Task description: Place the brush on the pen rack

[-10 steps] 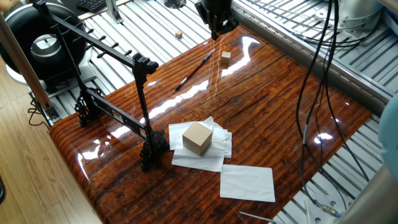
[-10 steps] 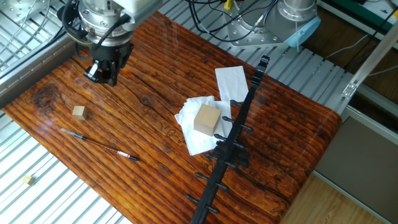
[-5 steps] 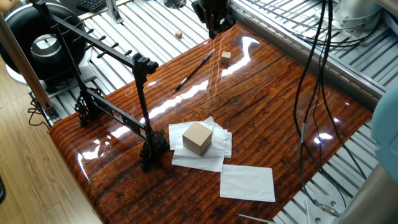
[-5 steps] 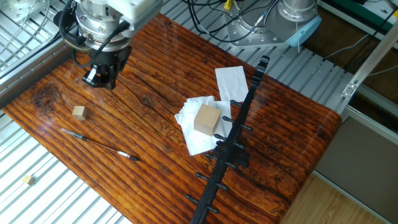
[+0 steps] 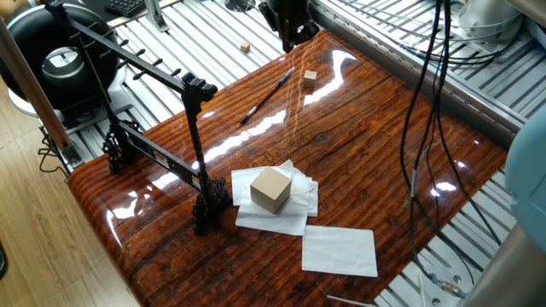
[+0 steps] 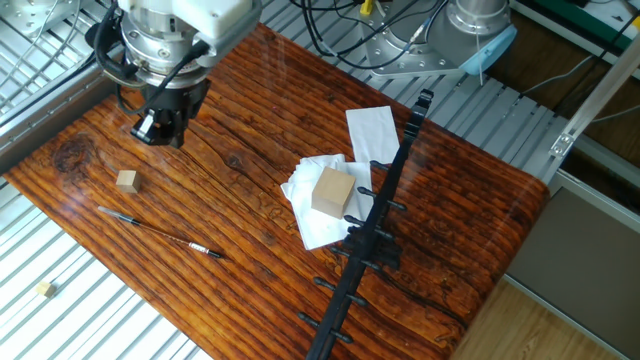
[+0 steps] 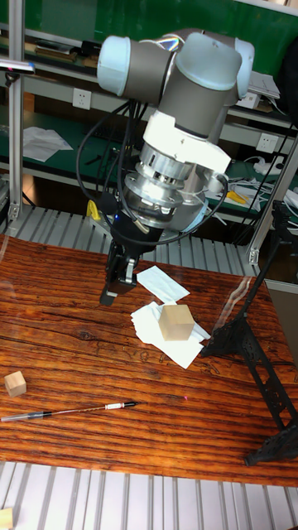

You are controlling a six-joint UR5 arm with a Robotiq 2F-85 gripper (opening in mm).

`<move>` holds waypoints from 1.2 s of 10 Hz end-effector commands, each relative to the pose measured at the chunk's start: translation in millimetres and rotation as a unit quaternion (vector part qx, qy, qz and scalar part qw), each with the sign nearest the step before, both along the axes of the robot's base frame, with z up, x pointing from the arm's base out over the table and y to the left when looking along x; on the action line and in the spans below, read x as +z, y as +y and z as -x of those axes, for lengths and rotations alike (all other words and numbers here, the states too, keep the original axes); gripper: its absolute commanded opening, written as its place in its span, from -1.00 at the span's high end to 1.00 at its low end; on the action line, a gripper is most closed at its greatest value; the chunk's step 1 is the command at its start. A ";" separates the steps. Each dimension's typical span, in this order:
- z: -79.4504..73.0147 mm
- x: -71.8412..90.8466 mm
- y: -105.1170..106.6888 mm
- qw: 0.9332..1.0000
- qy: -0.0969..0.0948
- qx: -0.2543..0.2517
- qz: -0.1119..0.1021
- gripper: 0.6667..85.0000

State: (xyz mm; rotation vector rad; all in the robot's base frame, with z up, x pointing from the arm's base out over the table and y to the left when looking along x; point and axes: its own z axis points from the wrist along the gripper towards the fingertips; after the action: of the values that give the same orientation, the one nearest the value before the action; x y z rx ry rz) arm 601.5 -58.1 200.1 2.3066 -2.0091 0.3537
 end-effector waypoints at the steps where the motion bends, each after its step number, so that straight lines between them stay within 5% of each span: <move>1: -1.8 3.2 -4.1 1.000 -0.016 -0.012 -0.004 0.98; 6: -4.6 -8.0 13.7 0.999 -0.019 -0.005 -0.032 0.98; 9: 8.4 -37.2 11.2 0.999 -0.025 -0.014 -0.040 0.98; 12: 16.6 -40.7 14.3 0.998 -0.021 -0.023 -0.052 0.98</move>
State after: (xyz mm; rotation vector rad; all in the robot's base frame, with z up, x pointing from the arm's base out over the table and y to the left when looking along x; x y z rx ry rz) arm 592.1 -49.4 167.9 2.3256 -2.0914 0.3360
